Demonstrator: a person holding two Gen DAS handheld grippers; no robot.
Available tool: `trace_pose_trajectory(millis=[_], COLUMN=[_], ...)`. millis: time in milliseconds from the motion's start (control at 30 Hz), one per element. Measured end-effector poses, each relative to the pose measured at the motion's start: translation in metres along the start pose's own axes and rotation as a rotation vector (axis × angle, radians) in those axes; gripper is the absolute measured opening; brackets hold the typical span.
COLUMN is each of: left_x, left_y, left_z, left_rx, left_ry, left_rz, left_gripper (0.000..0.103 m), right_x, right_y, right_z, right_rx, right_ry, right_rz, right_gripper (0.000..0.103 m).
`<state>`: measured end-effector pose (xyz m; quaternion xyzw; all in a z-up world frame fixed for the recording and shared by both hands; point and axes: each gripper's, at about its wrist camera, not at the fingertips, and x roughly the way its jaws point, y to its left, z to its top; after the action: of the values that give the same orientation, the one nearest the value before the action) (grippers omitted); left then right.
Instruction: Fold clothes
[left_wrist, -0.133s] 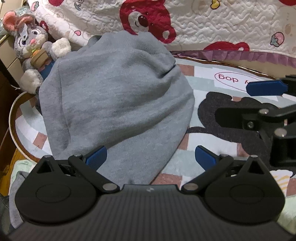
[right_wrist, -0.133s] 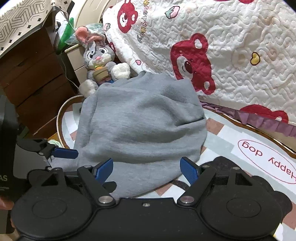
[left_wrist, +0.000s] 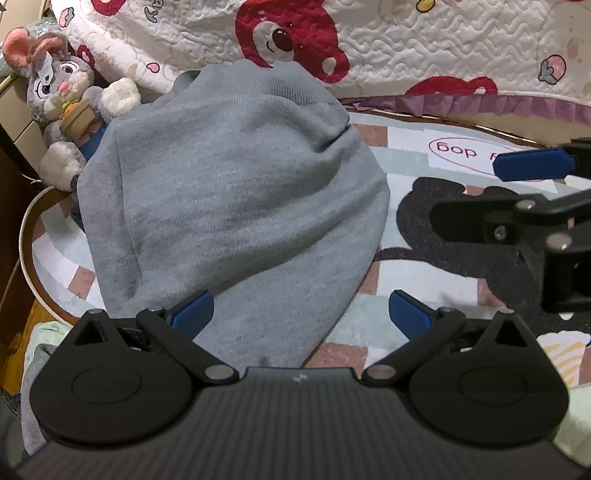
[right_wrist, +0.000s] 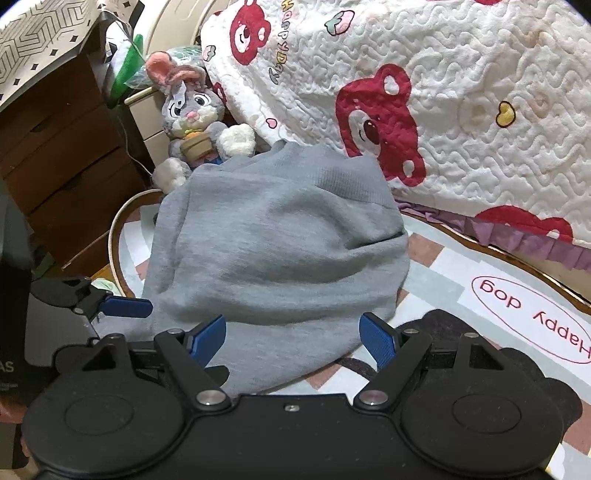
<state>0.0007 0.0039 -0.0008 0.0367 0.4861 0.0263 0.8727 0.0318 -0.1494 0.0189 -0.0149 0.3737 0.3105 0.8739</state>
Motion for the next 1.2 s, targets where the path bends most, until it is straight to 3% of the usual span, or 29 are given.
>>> trace_pose_trajectory(millis=[867, 1200], left_x=[-0.010, -0.006], left_y=[0.003, 0.005], left_z=[-0.006, -0.008], left_rx=[0.038, 0.034], left_ry=[-0.097, -0.075], left_rz=[0.033, 0.032], left_gripper=[0.100, 0.100], right_x=[0.000, 0.000], right_y=[-0.001, -0.004], right_z=[-0.004, -0.003], right_rx=[0.032, 0.034], right_ry=[0.011, 0.020], right_rz=[0.012, 0.012], right_gripper=[0.083, 0.083])
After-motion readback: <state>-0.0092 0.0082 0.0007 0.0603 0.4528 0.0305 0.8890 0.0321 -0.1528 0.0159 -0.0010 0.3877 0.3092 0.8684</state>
